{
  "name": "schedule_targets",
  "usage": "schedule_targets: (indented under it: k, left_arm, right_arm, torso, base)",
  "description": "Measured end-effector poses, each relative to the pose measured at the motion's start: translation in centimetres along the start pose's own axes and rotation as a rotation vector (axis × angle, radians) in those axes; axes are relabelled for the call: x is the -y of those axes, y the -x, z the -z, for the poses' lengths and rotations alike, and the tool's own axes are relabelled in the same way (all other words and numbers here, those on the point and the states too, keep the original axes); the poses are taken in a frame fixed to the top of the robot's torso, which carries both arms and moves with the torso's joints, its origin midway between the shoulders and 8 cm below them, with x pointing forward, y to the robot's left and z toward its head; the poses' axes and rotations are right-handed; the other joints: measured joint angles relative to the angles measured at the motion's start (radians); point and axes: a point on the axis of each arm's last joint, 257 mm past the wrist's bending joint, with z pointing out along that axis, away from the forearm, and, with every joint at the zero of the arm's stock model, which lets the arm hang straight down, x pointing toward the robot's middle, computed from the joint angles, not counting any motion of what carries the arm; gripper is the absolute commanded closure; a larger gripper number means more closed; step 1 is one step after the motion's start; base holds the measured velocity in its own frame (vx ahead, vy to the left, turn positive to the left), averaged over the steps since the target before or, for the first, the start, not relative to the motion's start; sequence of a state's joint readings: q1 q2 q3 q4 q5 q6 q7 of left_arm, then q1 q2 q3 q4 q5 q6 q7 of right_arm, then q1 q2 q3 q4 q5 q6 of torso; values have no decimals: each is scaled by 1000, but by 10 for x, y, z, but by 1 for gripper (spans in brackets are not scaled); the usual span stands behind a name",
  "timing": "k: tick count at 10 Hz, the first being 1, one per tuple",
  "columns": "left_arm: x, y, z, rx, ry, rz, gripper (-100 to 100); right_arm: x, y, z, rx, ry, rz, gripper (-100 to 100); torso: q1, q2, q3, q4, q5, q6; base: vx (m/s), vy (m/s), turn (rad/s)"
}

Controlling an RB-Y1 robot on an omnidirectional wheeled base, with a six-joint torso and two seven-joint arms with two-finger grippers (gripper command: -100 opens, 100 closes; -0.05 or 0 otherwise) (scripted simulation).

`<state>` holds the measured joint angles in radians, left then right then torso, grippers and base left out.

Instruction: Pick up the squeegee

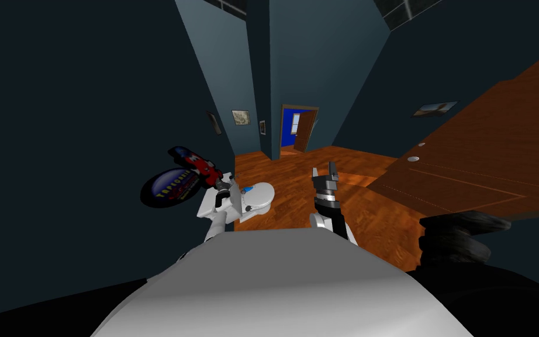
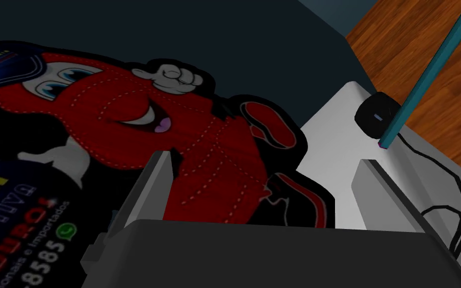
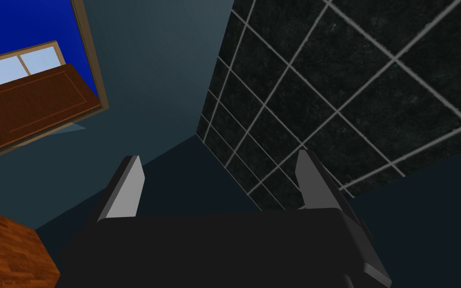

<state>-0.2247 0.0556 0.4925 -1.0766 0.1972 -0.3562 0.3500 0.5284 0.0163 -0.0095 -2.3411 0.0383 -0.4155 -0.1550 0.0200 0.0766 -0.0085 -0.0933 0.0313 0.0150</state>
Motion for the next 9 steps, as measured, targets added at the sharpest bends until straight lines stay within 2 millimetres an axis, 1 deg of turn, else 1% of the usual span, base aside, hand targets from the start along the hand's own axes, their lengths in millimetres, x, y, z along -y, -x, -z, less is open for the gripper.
schedule_targets:
  k: [1, 2, 4, 6, 7, 8, 9]
  left_arm:
    - [8, -1, -8, -4, -8, -13, -100]
    - [8, -1, -9, -4, -8, -15, 100]
    - [8, -1, -9, -5, -8, -15, 100]
    - [8, -1, -9, -5, -8, -15, 100]
    - [8, -1, -9, -5, -8, -15, 0]
    - [8, -1, -9, -5, -8, -15, -100]
    - [13, 4, -13, 0, -14, -27, -100]
  right_arm:
    - [0, 0, 0, 0, 0, 0, 0]
    - [0, 0, 0, 0, 0, 0, 0]
    - [0, 0, 0, 0, 0, 0, 0]
    - [0, 0, 0, 0, 0, 0, 0]
    - [0, 0, 0, 0, 0, 0, 0]
    - [0, 0, 0, 0, 0, 0, 0]
    - [0, 0, 0, 0, 0, 0, 0]
  torso:
    - [0, -3, -2, -1, 0, 0]
    - [2, 3, 1, 0, 1, 0]
    - [4, 10, 5, 2, 1, 0]
    - [4, 11, 6, 2, 1, 0]
    - [4, 12, 6, 2, 1, 0]
    - [4, 12, 6, 2, 1, 0]
    - [0, 7, 4, 1, 0, 0]
  base:
    - [98, -23, 10]
    - [17, -5, 0]
    - [4, -1, 0]
    - [0, 0, 0]
    - [0, 0, 0]
    - [89, -74, 45]
    - [164, -139, 77]
